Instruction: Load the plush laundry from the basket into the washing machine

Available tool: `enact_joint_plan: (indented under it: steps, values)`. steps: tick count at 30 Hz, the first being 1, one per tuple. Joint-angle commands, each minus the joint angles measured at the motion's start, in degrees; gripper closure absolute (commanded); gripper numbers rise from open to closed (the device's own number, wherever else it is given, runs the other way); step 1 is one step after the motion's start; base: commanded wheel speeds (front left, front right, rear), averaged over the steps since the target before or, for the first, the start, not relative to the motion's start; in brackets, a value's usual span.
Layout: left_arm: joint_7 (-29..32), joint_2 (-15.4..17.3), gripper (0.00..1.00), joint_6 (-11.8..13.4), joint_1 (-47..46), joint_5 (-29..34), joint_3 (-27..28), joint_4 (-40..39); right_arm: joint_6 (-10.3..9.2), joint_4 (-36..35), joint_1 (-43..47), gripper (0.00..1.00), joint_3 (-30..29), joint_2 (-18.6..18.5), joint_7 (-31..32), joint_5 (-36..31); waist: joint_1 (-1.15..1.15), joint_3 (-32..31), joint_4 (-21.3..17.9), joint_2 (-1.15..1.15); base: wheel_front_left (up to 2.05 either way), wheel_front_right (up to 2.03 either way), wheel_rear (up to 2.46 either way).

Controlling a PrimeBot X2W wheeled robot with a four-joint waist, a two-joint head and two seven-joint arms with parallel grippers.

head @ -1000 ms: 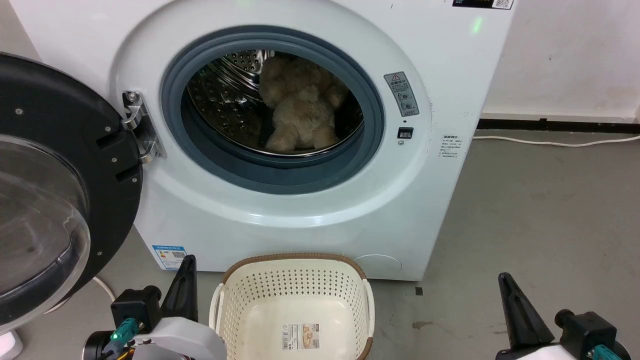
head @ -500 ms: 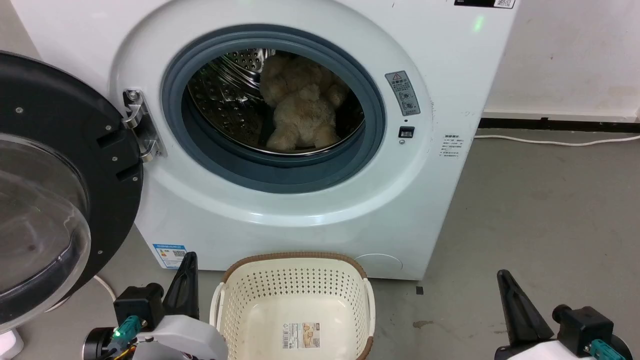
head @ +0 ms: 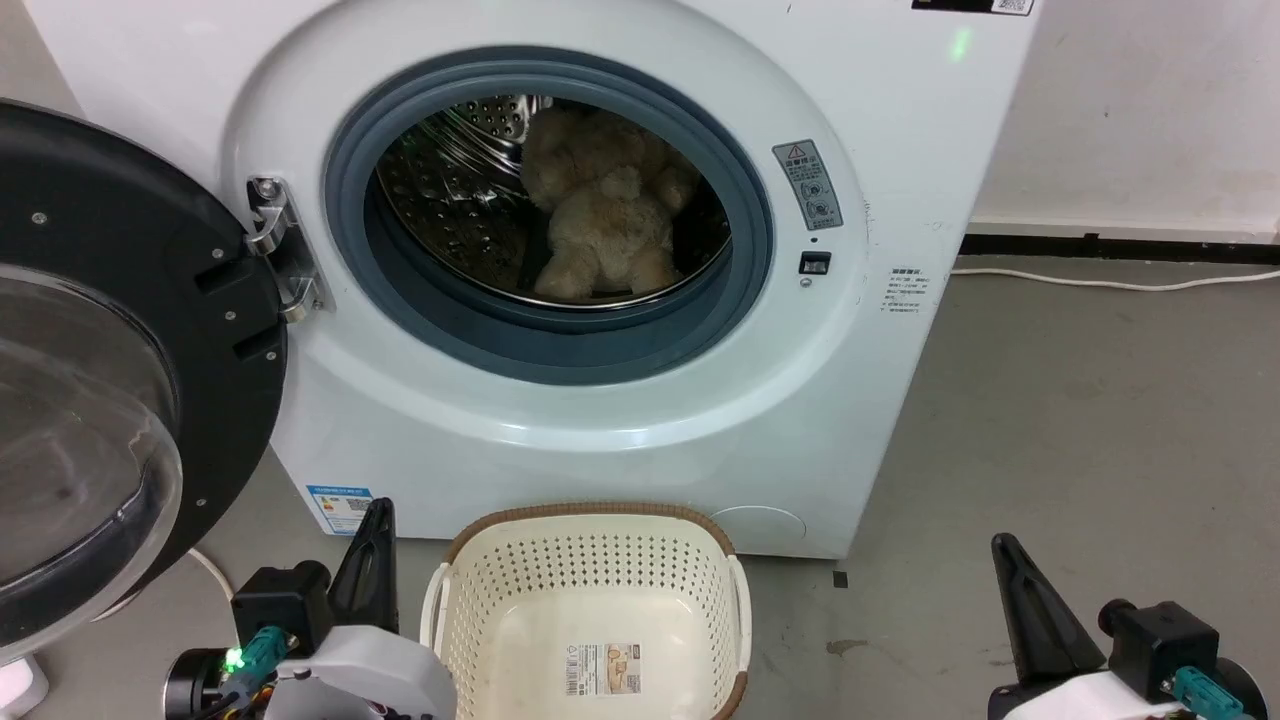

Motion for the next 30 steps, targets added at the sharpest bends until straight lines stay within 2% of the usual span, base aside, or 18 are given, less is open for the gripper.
enact_joint_plan:
  steps: [1, 30]
  values:
    - [0.3, -0.3, 1.00, -0.4, 0.6, 0.8, 0.4, -0.5, -0.02, -0.5, -1.0, 1.00, -0.1, 0.0, 0.2, -0.5, -0.01, 0.0, 0.0, 0.00, 0.00, 0.00, 0.00]
    - [2.3, -2.7, 1.00, -2.3, 0.8, 6.4, 3.1, -2.0, -0.03, -1.4, -2.3, 1.00, -0.2, 0.0, 3.2, -2.9, -0.01, 0.4, 0.3, 0.00, 0.00, 0.00, 0.00]
